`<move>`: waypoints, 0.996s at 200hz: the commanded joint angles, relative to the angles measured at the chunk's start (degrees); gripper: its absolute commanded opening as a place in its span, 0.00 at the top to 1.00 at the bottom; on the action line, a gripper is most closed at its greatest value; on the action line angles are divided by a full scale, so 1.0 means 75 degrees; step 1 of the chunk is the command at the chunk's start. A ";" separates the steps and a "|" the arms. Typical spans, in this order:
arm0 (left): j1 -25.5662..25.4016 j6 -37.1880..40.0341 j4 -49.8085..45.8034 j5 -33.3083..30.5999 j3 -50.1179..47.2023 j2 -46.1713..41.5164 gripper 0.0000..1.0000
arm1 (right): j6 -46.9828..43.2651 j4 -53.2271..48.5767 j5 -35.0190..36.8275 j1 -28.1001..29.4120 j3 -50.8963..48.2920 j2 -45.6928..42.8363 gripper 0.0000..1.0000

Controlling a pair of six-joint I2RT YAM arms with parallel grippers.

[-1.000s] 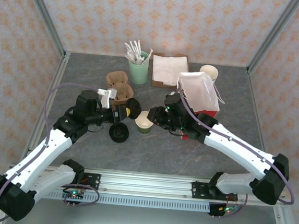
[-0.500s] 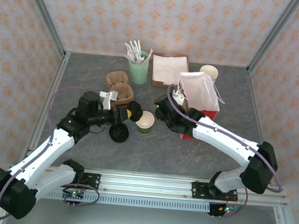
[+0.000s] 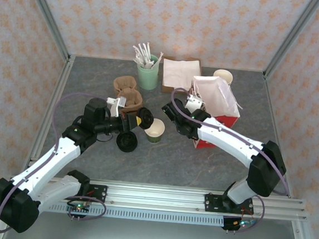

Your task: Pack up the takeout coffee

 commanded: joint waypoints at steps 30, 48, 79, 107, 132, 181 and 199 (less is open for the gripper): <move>0.0075 0.0012 0.0279 0.0119 -0.0148 -0.0025 0.91 | -0.0113 -0.0604 0.0938 -0.0222 -0.0035 -0.0130 0.67; 0.0075 -0.0022 0.0342 0.0143 -0.0162 -0.0010 0.91 | -0.0109 -0.0735 0.1078 -0.0313 -0.0113 -0.0147 0.67; 0.0075 0.0010 0.0308 0.0156 -0.0133 -0.0004 0.92 | -0.0072 -0.0814 0.1247 -0.0421 -0.0406 -0.0336 0.67; 0.0077 -0.0017 0.0400 0.0189 -0.0159 0.0080 0.92 | -0.0110 -0.0891 0.1407 -0.0534 -0.0539 -0.0550 0.67; 0.0075 -0.0058 0.0526 0.0268 -0.0169 0.0194 0.92 | -0.0206 -0.0778 0.0930 -0.0601 -0.0553 -0.0831 0.68; 0.0076 -0.0277 0.0965 0.0510 -0.0199 0.0560 0.91 | -0.0200 0.0940 -0.1967 -0.0601 -0.1111 -0.2057 0.70; 0.0069 -0.0343 0.1097 0.0591 -0.0203 0.0628 0.91 | -0.0042 0.1218 -0.2851 -0.0601 -0.1146 -0.2236 0.69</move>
